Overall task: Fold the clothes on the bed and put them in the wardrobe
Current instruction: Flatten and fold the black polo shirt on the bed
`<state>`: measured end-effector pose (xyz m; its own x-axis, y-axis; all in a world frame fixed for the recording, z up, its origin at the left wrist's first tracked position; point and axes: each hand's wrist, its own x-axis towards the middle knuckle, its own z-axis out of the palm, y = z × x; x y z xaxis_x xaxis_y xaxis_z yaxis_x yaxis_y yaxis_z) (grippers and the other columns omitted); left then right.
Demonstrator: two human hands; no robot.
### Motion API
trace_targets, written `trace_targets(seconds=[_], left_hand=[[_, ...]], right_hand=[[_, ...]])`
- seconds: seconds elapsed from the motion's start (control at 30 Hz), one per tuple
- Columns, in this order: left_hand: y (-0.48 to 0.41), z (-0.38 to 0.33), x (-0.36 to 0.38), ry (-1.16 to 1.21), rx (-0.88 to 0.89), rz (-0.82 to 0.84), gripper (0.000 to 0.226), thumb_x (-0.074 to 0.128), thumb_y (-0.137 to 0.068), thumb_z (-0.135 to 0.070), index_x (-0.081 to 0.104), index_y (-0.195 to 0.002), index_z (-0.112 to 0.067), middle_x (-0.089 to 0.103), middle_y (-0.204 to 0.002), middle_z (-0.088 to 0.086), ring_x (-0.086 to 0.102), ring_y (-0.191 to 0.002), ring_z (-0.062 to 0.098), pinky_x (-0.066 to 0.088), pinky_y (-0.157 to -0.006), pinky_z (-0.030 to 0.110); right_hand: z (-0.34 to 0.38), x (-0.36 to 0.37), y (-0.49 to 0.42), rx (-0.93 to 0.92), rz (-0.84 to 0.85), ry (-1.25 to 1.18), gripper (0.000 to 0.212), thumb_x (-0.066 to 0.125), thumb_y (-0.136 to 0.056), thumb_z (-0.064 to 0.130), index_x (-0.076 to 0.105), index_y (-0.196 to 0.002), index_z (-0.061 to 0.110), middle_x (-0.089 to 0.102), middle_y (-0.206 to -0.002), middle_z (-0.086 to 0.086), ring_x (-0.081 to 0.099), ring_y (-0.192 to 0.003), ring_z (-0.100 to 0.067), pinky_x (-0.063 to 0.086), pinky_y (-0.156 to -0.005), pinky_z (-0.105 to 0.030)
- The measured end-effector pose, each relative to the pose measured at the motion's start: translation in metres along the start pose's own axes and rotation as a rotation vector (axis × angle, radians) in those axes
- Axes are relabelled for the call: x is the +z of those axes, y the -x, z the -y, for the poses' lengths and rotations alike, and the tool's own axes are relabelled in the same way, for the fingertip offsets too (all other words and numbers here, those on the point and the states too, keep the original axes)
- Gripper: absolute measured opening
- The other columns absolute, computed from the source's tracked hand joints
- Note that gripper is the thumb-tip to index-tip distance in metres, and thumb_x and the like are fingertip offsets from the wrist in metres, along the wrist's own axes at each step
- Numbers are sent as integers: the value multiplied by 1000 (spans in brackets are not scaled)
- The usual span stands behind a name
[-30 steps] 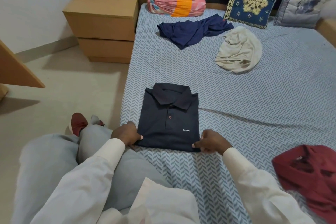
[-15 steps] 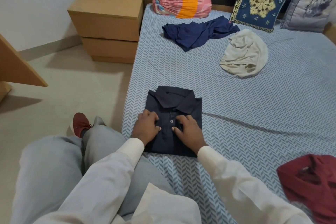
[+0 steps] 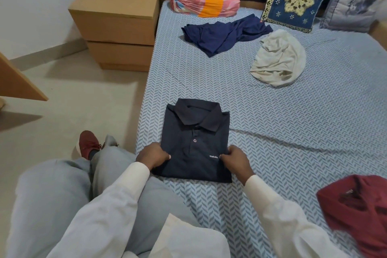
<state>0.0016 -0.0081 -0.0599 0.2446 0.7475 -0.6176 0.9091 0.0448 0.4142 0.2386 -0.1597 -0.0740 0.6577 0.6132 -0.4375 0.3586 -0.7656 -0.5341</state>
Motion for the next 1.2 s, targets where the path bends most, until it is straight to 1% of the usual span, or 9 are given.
trace_targets(seconds=[0.17,0.23,0.33,0.5,0.6,0.7,0.8,1.03,1.2], left_hand=[[3,-2,-1,313,80,3,19,68,-76,-23,54,-85,-15,61,-86,5,58,-84,22,47,-67,29],[1,-5,-2,583,68,44,40,74,-78,-17,48,-109,-17,61,-101,5,58,-86,17,45,-63,28],[-6,-11,-10,826,75,215,106,79,-79,-14,6,-150,-41,60,-127,-2,65,-102,18,55,-70,32],[-23,-27,-30,734,205,347,87,76,-83,-17,23,-141,-54,66,-121,-13,67,-107,15,57,-84,40],[-31,-39,-32,690,239,302,79,74,-82,-8,37,-145,-37,62,-128,-2,64,-109,18,57,-66,29],[-49,-39,-22,588,302,145,87,77,-66,-6,45,-144,-26,47,-141,6,55,-123,26,58,-84,36],[-56,-40,-16,488,353,86,89,72,-69,4,39,-148,-22,37,-140,5,48,-127,28,48,-102,43],[-21,-56,-28,322,499,12,95,59,-75,13,21,-154,-22,30,-140,3,43,-126,23,46,-98,29],[-18,-44,-51,298,596,-28,96,58,-75,12,20,-155,-26,27,-148,1,39,-132,21,46,-101,28]], right_hand=[[-2,-4,4,23,-17,-391,20,62,-80,24,43,-76,21,56,-69,1,51,-63,-17,40,-62,-31],[-6,-3,0,20,23,-516,26,66,-82,23,48,-101,28,61,-81,-3,58,-70,-16,46,-65,-33],[-7,-11,-10,-105,96,-603,72,72,-83,21,32,-140,41,63,-104,-3,68,-92,-17,56,-81,-35],[12,-26,-27,-260,239,-612,77,67,-86,0,37,-148,34,49,-137,13,54,-119,1,51,-93,-19],[22,-34,-42,-265,307,-596,70,68,-84,-1,48,-141,34,53,-142,3,56,-124,-12,50,-103,-35],[29,-39,-50,-259,359,-542,73,72,-80,-1,51,-141,33,52,-143,8,51,-130,-11,44,-109,-40],[32,-41,-51,-257,376,-461,81,76,-75,1,47,-144,34,47,-146,9,49,-132,-12,45,-109,-38],[50,-44,-35,-347,252,-143,90,70,-78,-1,29,-154,22,32,-151,4,38,-137,-13,42,-109,-32],[79,-55,-19,-381,187,-89,89,69,-81,1,26,-155,25,31,-151,7,54,-118,-14,55,-93,-36]])
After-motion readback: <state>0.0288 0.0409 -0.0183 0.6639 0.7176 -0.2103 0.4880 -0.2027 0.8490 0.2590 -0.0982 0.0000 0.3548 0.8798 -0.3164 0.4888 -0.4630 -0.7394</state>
